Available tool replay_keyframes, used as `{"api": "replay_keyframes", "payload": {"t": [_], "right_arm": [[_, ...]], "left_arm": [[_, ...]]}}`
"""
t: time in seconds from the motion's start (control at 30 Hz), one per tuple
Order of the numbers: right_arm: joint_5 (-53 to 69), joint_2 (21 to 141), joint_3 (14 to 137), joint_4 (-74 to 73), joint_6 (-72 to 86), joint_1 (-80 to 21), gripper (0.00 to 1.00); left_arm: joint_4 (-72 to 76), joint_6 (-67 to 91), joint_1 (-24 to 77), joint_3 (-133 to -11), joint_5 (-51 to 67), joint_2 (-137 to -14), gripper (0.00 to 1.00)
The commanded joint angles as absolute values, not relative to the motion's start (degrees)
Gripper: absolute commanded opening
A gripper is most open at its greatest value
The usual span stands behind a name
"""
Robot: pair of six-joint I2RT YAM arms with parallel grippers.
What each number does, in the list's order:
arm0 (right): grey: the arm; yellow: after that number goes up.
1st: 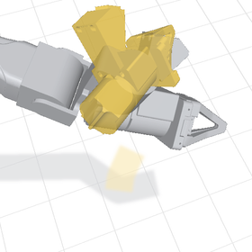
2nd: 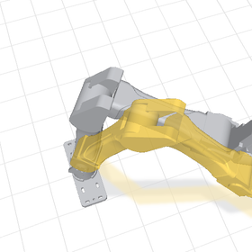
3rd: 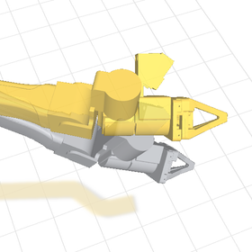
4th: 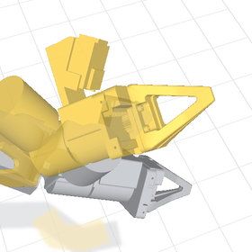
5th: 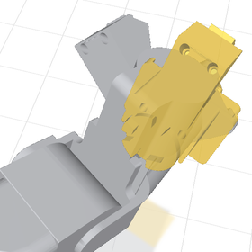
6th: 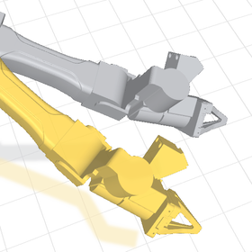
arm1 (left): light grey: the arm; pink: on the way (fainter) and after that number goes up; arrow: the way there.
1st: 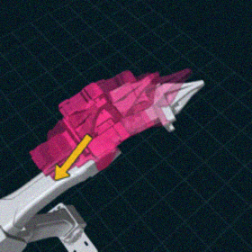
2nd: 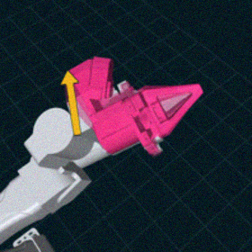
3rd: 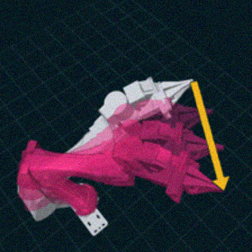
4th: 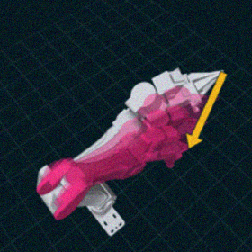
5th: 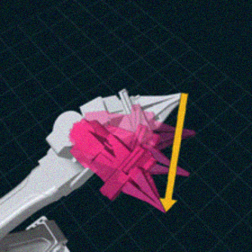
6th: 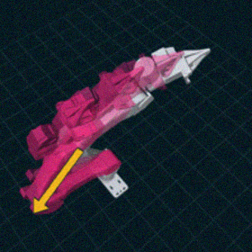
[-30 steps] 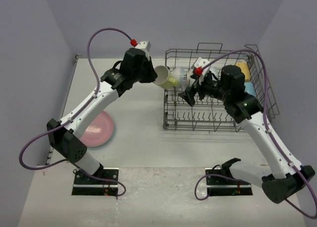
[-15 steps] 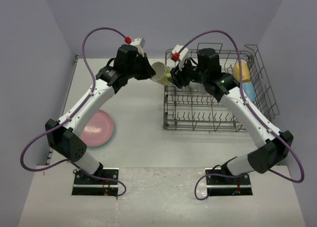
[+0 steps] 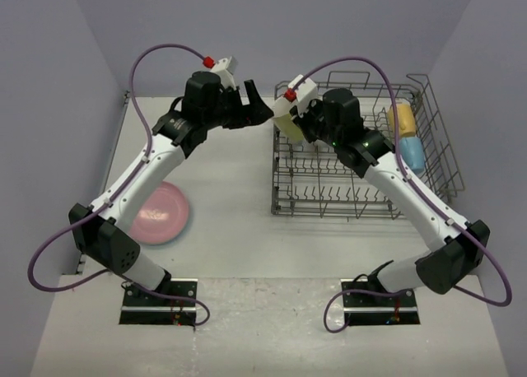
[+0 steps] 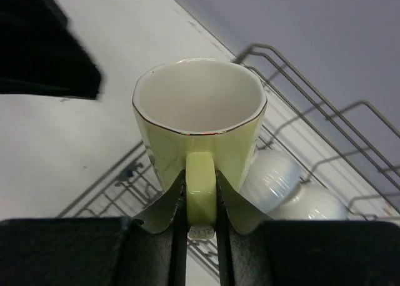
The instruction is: Load the mixed dishes into the dish rack
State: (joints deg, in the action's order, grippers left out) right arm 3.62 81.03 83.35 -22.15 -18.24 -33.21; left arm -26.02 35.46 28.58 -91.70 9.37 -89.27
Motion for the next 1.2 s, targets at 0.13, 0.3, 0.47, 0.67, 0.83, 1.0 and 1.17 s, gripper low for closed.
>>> {"api": "replay_keyframes", "payload": {"t": [0.13, 0.3, 0.47, 0.67, 0.83, 1.0, 1.17], "right_arm": [[-23.44, 76.64, 82.44, -13.27, -20.05, -33.13, 0.0], [-33.57, 77.17, 87.97, -26.76, -18.03, -29.47, 0.0], [-32.69, 78.57, 94.48, -46.47, -8.71, -19.7, 0.0], [-31.2, 77.96, 90.27, -55.36, -4.75, -9.76, 0.0], [-30.58, 78.22, 88.33, -60.73, -2.29, -3.61, 0.0], [-30.76, 78.83, 85.7, -62.75, -1.67, -0.8, 0.0], [-30.24, 81.21, 84.29, -62.75, -2.9, 2.02, 0.0]], "left_arm": [[-21.35, 34.72, 28.48, -93.77, 13.97, -85.78, 1.0], [-23.99, 31.04, 27.25, -94.57, 10.82, -85.43, 1.0], [-26.28, 28.83, 23.21, -89.14, 4.5, -82.8, 1.0], [-24.0, 28.39, 17.15, -85.61, 3.07, -82.52, 1.0], [-22.15, 25.85, 12.05, -86.22, 1.24, -83.15, 1.0], [-19.42, 22.68, 7.93, -85.43, 0.26, -83.67, 1.0], [-21.45, 22.06, 4.14, -88.68, 0.7, -87.01, 1.0]]}}
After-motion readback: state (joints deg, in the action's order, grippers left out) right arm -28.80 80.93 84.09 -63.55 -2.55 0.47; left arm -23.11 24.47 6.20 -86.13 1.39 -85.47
